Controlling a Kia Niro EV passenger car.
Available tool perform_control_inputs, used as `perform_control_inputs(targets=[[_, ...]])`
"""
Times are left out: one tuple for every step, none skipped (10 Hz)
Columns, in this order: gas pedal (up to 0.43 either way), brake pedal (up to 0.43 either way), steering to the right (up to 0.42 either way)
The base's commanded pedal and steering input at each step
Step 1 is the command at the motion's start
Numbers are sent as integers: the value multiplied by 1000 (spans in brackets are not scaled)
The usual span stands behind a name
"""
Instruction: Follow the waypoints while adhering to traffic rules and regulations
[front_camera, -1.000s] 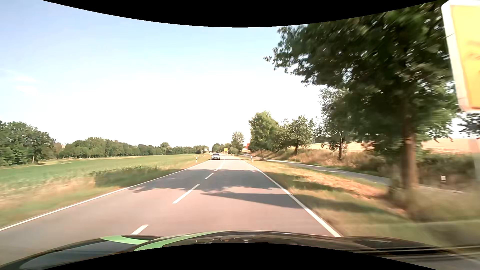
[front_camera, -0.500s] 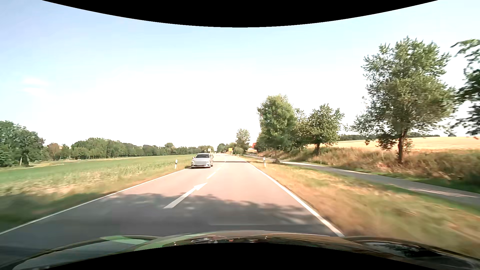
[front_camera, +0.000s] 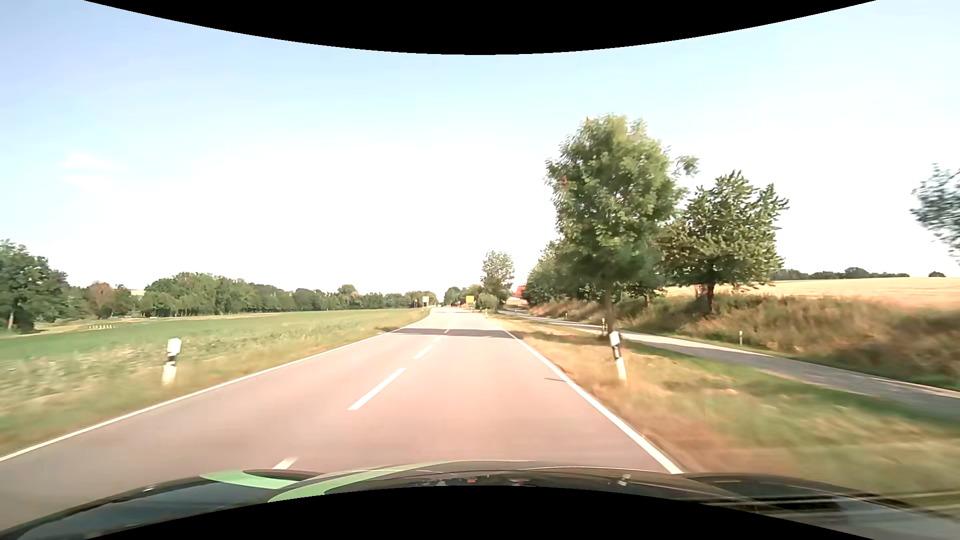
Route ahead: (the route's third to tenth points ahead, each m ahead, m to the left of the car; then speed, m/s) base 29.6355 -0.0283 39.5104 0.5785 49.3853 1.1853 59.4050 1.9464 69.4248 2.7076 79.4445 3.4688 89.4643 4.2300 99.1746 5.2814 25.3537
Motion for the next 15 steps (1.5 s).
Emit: perform_control_inputs(targets=[[260, 0, -12], [260, 0, -11], [260, 0, -10], [260, 0, -7], [260, 0, -6], [248, 0, -7], [228, 0, -7], [228, 0, -7], [220, 0, -7], [209, 0, -7], [197, 0, -7], [197, 0, -8], [197, 0, -8], [197, 0, -8], [189, 0, -8]])
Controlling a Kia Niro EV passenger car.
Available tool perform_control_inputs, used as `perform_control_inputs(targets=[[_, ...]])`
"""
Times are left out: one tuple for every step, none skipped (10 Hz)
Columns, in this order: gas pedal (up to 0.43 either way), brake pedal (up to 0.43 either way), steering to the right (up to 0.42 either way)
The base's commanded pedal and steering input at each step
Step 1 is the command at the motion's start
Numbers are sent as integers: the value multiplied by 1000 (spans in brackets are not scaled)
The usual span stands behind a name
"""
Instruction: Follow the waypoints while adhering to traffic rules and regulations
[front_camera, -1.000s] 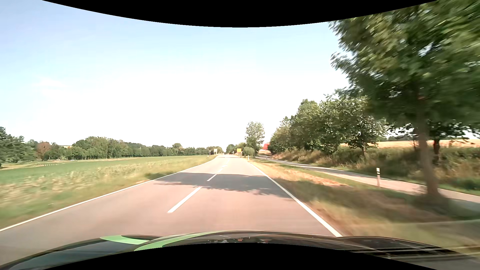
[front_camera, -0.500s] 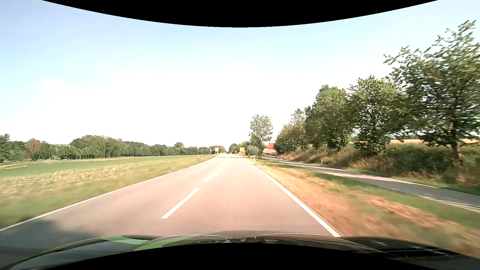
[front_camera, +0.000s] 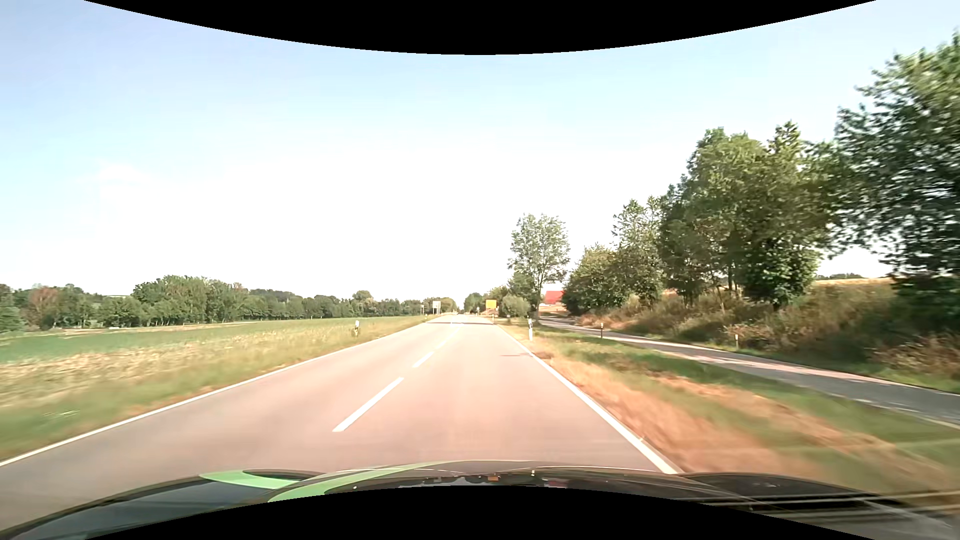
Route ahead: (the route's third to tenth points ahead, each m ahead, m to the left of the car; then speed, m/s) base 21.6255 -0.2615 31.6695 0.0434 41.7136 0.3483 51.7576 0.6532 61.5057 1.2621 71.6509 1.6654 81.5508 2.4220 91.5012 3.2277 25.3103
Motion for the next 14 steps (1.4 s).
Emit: perform_control_inputs(targets=[[177, 0, -7], [177, 0, -5], [177, 0, -4], [177, 0, -3], [189, 0, -3], [268, 0, -3], [311, 0, -3], [319, 0, -3], [331, 0, -3], [358, 0, -3], [358, 0, -3], [358, 0, -3], [358, 0, -2], [358, 0, -2]])
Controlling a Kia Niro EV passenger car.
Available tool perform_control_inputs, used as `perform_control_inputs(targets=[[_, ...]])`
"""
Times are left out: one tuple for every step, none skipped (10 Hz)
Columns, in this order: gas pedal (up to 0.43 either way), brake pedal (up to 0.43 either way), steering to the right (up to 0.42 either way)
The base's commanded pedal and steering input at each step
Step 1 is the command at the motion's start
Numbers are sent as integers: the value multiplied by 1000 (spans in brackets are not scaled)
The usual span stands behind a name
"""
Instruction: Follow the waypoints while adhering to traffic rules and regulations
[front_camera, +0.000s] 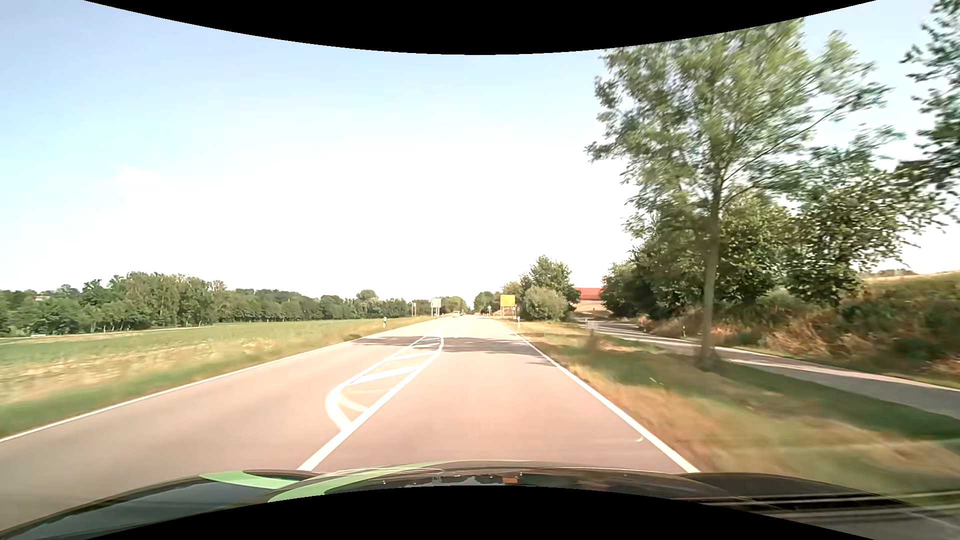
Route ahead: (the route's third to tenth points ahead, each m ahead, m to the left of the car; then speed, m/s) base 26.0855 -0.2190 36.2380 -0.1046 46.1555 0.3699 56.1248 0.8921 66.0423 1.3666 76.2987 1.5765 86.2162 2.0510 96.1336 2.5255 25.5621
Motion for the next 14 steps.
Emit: perform_control_inputs(targets=[[358, 0, -2], [350, 0, -1], [350, 0, 0], [319, 0, 0], [319, 0, 0], [319, 0, 0], [319, 0, 0], [319, 0, 0], [311, 0, 0], [311, 0, 0], [311, 0, 0], [299, 0, 0], [299, 0, 0], [299, 0, 0]])
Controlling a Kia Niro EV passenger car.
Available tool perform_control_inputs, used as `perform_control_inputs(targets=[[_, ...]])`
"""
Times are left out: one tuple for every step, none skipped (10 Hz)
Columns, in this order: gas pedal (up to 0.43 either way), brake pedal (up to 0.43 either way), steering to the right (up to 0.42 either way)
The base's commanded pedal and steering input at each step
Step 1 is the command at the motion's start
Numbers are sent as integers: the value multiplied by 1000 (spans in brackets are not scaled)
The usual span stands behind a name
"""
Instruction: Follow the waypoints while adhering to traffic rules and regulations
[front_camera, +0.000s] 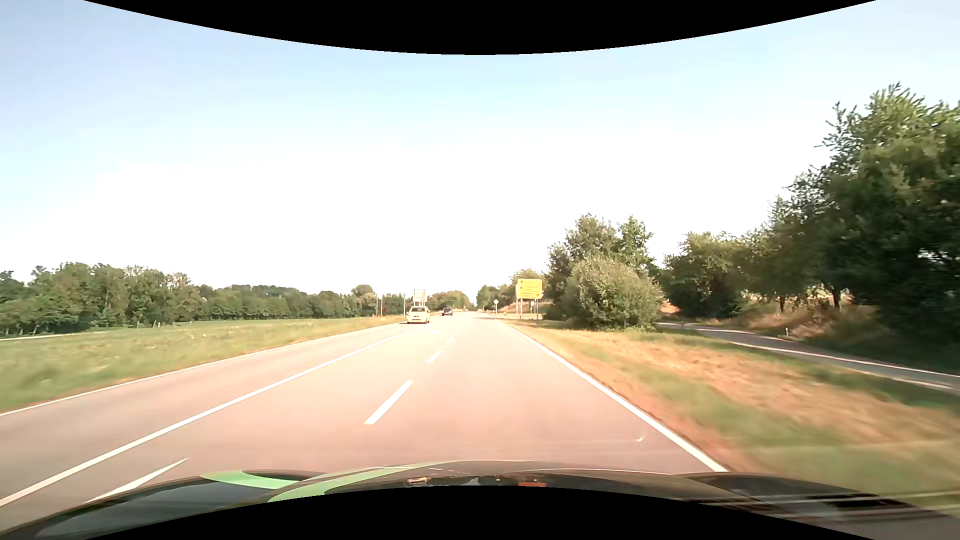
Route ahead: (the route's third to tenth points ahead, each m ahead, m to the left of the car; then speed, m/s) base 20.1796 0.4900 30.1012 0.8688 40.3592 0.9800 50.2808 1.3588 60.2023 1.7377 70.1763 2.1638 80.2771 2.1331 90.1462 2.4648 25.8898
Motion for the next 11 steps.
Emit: perform_control_inputs(targets=[[287, 0, 0], [280, 0, -1], [280, 0, -1], [280, 0, -1], [280, 0, -1], [280, 0, -1], [280, 0, -1], [287, 0, 0], [287, 0, 0], [280, 0, -1], [280, 0, -1]])
